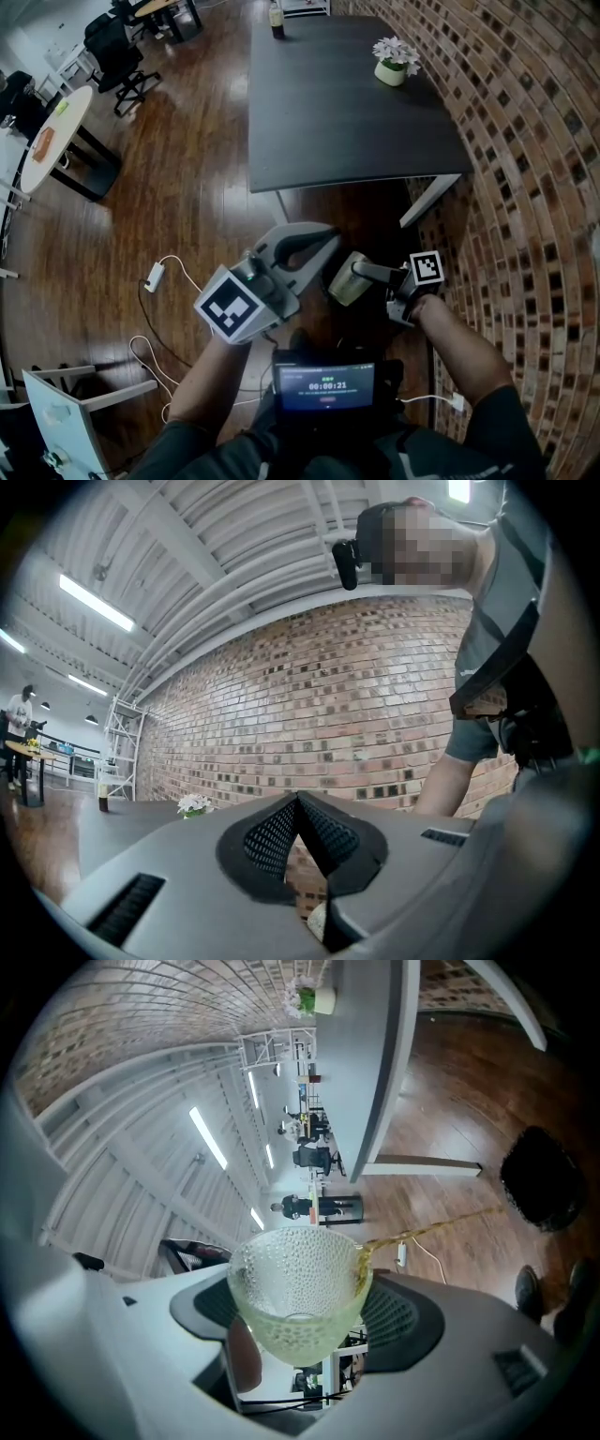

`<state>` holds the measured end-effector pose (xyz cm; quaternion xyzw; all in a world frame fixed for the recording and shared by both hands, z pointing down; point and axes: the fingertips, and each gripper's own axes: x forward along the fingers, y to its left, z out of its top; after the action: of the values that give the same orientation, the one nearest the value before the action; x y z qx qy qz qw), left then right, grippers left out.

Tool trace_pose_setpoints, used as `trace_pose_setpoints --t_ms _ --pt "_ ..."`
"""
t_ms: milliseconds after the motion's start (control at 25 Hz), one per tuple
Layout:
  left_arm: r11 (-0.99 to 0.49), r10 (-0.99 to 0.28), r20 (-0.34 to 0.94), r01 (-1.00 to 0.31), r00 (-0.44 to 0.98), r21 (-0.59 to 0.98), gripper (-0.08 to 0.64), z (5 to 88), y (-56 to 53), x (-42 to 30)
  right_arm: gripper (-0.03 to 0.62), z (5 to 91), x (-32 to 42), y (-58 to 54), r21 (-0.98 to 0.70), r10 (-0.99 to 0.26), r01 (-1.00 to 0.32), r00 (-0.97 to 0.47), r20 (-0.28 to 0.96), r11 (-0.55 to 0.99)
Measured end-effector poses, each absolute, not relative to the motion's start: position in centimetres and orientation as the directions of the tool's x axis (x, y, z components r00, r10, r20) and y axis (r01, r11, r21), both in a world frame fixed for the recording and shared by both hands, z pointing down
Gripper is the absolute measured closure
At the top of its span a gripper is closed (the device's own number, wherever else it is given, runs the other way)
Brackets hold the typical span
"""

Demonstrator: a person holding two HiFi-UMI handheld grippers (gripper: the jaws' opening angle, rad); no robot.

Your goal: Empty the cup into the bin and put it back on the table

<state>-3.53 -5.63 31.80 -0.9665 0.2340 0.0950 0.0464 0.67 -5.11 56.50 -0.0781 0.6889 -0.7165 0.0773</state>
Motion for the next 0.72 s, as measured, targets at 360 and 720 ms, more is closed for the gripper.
trace_pose_setpoints --t_ms 360,720 --pt "-0.886 -0.445 -0.198 -0.461 0.874 -0.044 0.566 31.90 -5.94 -3.51 0.204 56.43 0.22 -5.19 -0.998 -0.281 0.048 -0.959 -0.033 -0.047" --pt "-0.888 -0.440 -0.200 -0.457 0.875 -0.046 0.566 31.81 -6.02 -3.36 0.204 55.80 0.37 -5.92 -0.991 -0.343 0.118 -0.935 -0.087 -0.070"
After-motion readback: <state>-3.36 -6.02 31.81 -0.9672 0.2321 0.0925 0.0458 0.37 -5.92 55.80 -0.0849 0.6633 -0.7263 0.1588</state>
